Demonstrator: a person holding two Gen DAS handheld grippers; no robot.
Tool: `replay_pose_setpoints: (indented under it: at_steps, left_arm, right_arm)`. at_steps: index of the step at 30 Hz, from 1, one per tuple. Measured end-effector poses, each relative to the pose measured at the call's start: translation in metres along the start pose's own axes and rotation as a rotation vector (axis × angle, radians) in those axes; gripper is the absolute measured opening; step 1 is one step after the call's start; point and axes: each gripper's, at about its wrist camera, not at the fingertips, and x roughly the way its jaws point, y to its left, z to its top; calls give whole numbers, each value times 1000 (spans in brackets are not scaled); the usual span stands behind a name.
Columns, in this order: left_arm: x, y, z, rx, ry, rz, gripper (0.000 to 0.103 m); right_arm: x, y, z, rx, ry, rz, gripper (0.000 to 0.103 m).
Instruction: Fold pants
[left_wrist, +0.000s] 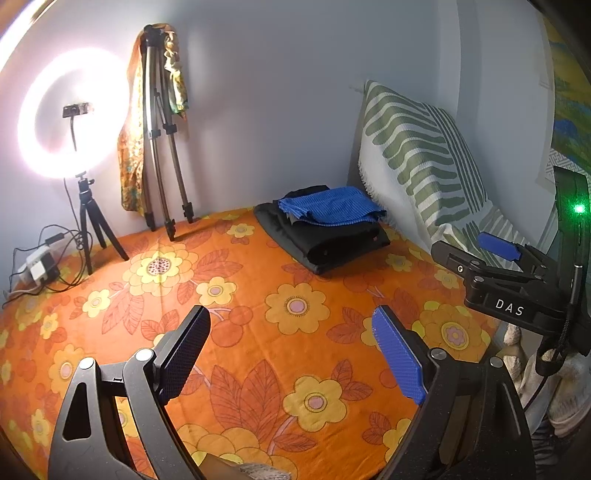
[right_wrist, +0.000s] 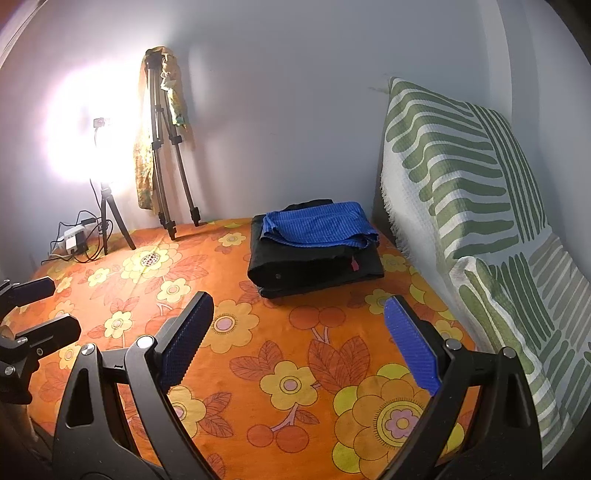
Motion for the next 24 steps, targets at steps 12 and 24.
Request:
replay_pose_setpoints:
  at_steps: [12,24]
  left_arm:
    - [-3,2,0,2,-4,2,89]
    - [-2,3,0,-1,2,3,89]
  right_arm:
    - [0,2,-1,0,0,4,96]
    - [-1,5,-1,3,2,7,96]
